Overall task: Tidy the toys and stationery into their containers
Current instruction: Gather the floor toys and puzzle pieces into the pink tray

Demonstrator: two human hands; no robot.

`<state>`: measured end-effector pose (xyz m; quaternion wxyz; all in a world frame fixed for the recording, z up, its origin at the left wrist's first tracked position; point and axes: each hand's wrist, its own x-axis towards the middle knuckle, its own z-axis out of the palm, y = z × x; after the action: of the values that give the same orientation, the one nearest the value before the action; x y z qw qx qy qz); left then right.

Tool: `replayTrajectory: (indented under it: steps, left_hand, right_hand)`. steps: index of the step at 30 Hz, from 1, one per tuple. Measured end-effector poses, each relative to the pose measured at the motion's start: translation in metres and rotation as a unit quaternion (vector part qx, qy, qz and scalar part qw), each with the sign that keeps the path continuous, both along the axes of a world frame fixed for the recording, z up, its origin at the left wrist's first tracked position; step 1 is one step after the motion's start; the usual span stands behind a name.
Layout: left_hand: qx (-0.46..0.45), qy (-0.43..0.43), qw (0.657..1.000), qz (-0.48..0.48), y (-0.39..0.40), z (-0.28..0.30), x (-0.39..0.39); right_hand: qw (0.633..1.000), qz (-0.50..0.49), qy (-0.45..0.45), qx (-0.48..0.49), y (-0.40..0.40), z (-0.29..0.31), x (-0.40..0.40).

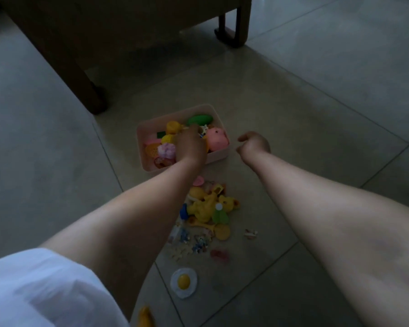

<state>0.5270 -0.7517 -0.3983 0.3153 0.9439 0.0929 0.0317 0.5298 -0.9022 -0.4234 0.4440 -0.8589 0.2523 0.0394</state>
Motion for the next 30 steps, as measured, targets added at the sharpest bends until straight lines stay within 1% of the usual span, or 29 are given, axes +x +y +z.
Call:
replayTrajectory:
  steps: [2,5,9,11,14,18,21,24,27,30]
  left_hand:
    - [-0.005,0.013,0.998,-0.069,-0.024,-0.004,-0.002]
    - [-0.019,0.061,0.986,-0.154,-0.069,-0.014,-0.006]
    - [0.045,0.132,0.948,-0.287,-0.133,-0.034,-0.021]
    - [0.061,0.168,0.928,-0.329,-0.155,-0.044,-0.03]
    - [0.08,0.184,0.909,-0.365,-0.171,-0.055,-0.039]
    - [0.104,0.203,0.894,-0.385,-0.177,-0.067,-0.041]
    - [0.108,0.198,0.897,-0.381,-0.169,-0.069,-0.035]
    - [0.11,0.195,0.904,-0.364,-0.15,-0.067,-0.025]
    - [0.125,0.185,0.908,-0.355,-0.129,-0.063,-0.015]
    - [0.153,0.172,0.904,-0.361,-0.106,-0.056,-0.007]
  right_hand:
    - [0.999,-0.024,0.009,-0.027,-0.025,-0.013,-0.021]
    - [0.997,-0.038,0.037,-0.064,-0.062,-0.031,-0.06]
    - [0.989,-0.074,0.091,-0.09,-0.106,-0.055,-0.101]
    - [0.983,-0.113,0.097,-0.104,-0.127,-0.059,-0.112]
    - [0.977,-0.132,0.103,-0.13,-0.147,-0.061,-0.116]
    - [0.972,-0.082,0.152,-0.161,-0.166,-0.07,-0.127]
    - [0.972,-0.076,0.14,-0.17,-0.168,-0.076,-0.128]
    - [0.971,-0.115,0.154,-0.145,-0.163,-0.075,-0.121]
    - [0.975,-0.046,0.175,-0.132,-0.15,-0.069,-0.11]
    - [0.986,-0.017,0.146,-0.073,-0.12,-0.068,-0.092]
